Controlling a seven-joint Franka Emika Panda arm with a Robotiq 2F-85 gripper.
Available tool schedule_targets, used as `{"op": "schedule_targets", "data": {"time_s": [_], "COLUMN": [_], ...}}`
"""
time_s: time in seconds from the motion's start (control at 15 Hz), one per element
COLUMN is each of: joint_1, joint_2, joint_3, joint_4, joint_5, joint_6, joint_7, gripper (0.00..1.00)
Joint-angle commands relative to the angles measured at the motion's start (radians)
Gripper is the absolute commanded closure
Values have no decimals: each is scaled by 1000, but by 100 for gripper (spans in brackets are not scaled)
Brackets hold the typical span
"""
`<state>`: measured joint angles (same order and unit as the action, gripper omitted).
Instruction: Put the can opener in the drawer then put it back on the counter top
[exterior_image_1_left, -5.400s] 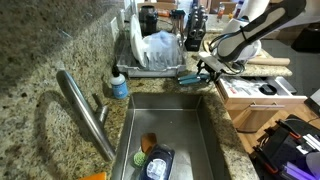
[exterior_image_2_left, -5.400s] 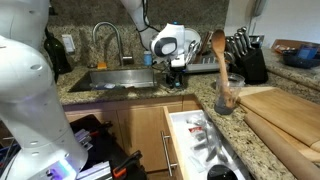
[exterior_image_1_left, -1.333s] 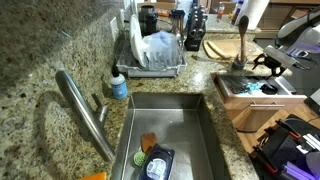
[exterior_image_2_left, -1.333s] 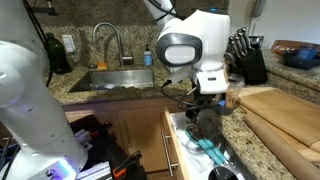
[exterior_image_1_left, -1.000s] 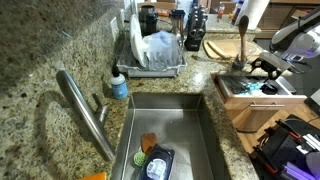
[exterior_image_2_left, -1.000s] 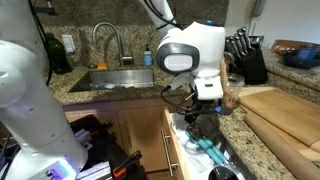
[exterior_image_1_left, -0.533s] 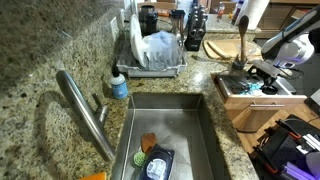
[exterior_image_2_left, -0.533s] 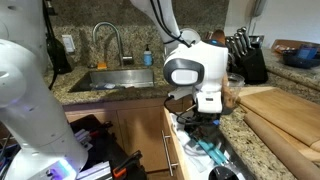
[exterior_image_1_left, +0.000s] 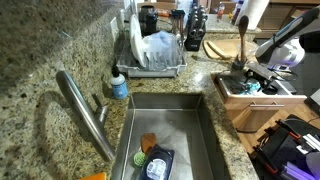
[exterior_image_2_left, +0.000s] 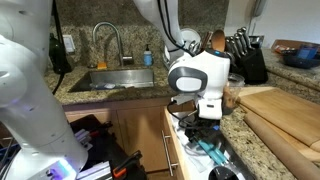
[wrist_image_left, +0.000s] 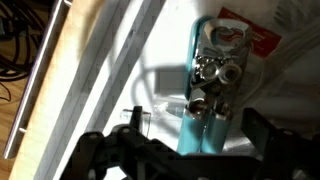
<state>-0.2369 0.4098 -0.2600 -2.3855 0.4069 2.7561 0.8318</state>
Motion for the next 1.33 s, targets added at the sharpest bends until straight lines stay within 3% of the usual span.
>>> {"op": "schedule_targets", "data": {"time_s": [0.0, 0.33, 0.6, 0.87, 0.93, 1.0, 1.13, 1.2, 1.27], "joint_1": [-11, 8, 14, 4, 5, 18, 19, 2, -6], "joint_2": [91, 93, 177, 222, 218, 160, 162, 155, 150], "joint_3": [27, 14, 13, 32, 33, 23, 26, 38, 46], "joint_4": [78, 56, 99, 99, 96, 43, 40, 44, 44], "joint_5": [41, 23, 35, 59, 66, 44, 50, 53, 56], "joint_6": [-18, -5, 66, 210, 220, 151, 167, 141, 127], "joint_7": [4, 8, 38, 30, 36, 21, 21, 8, 2], "gripper": [0, 0, 0, 0, 0, 0, 0, 25, 26]}}
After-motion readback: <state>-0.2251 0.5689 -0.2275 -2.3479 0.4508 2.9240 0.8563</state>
